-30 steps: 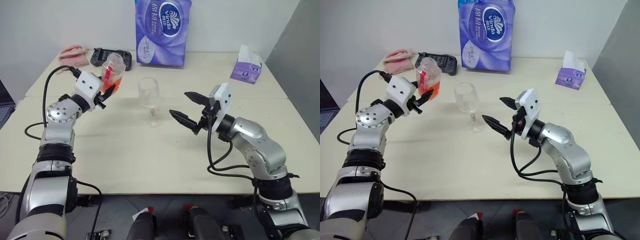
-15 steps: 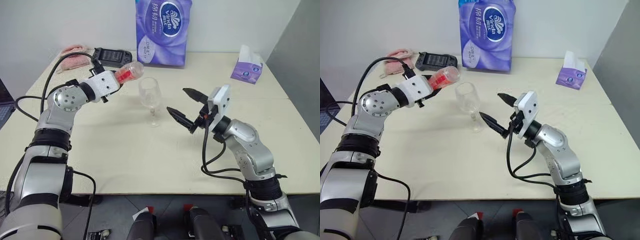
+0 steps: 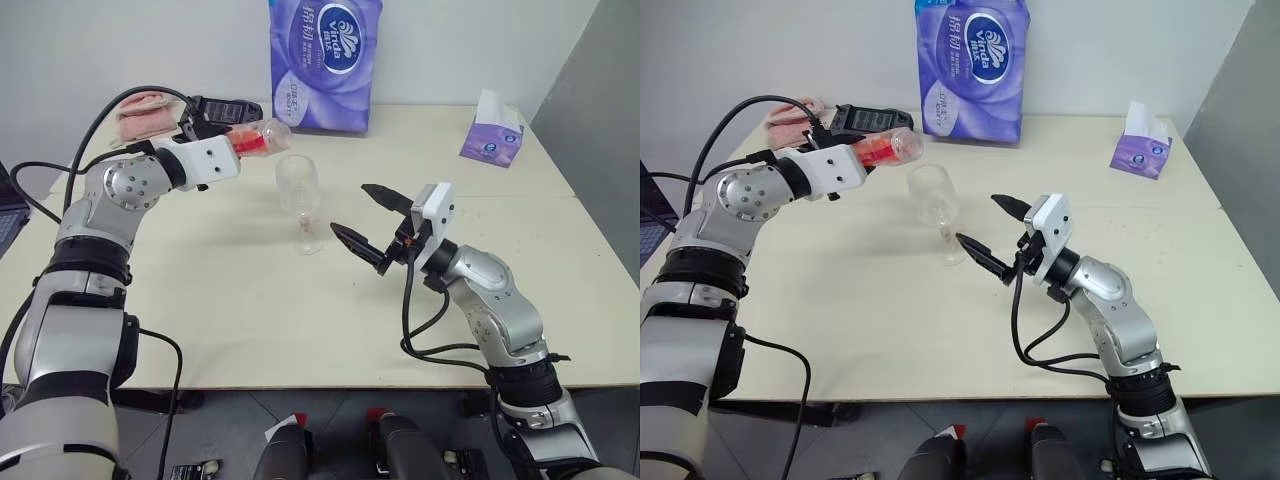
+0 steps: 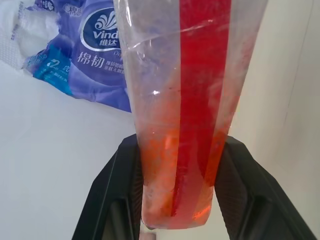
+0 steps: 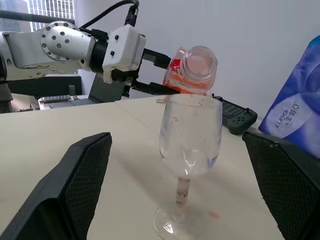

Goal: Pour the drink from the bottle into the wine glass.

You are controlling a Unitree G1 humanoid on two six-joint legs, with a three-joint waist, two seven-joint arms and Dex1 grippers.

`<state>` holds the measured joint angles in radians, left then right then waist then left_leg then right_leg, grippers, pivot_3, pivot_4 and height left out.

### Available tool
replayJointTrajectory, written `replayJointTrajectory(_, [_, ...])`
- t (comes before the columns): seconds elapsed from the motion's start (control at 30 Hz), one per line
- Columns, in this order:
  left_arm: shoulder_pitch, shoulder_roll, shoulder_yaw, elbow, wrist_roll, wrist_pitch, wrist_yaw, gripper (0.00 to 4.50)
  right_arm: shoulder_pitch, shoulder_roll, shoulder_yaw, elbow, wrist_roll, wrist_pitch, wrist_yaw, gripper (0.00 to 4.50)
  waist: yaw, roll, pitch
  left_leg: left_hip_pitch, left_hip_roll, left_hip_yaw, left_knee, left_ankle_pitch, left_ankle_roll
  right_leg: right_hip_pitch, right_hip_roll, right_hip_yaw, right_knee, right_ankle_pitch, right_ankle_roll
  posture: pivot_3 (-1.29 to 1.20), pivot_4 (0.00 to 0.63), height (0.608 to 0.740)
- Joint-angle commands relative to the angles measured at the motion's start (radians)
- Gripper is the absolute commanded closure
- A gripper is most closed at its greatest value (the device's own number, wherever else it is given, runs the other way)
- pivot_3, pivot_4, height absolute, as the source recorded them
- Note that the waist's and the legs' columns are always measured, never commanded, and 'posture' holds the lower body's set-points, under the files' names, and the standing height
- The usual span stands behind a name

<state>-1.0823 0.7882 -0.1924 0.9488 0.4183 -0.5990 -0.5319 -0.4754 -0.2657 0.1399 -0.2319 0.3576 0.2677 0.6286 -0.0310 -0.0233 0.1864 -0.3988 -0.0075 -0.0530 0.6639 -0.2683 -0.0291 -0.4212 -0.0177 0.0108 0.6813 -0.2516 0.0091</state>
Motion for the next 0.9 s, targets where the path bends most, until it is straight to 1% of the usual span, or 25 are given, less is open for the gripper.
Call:
replayJointTrajectory(0.03, [-0.063,0.034,-0.009,-0.009,0.031,-0.042,0.042,2.87,-0.001,0.018,-0.021,-0.041,0.004,-0.035,-0.016,0.0,0.0,0.0,0.0,0.0,0.0,0.0,0.0,0.0,0.0,0.0,0.0,0.0,0.0,0.0,0.0,0.0,0.15,0.74])
replayJointTrajectory(0.2, [-0.087,0.045,-0.024,0.009,0.057,-0.063,0.061,2.87,-0.012,0.048,-0.048,-0.049,0.031,-0.039,-0.033,0.0,0.0,0.0,0.0,0.0,0.0,0.0,0.0,0.0,0.0,0.0,0.0,0.0,0.0,0.0,0.0,0.0,0.15,0.74])
replayJointTrajectory(0.37, [-0.111,0.056,-0.044,0.025,0.093,-0.084,0.092,2.87,-0.026,0.063,-0.062,-0.039,0.022,-0.057,-0.053,0.0,0.0,0.0,0.0,0.0,0.0,0.001,0.0,0.0,0.0,0.0,0.0,0.0,0.0,0.0,0.0,0.0,0.15,0.74])
replayJointTrajectory(0.9, [-0.17,0.098,-0.105,0.057,0.196,-0.142,0.163,2.87,-0.036,0.074,-0.047,-0.023,0.003,-0.076,-0.068,0.0,0.0,0.0,0.0,0.0,0.0,0.001,0.0,0.0,0.0,0.0,0.0,0.0,0.0,0.0,0.0,0.0,0.15,0.74])
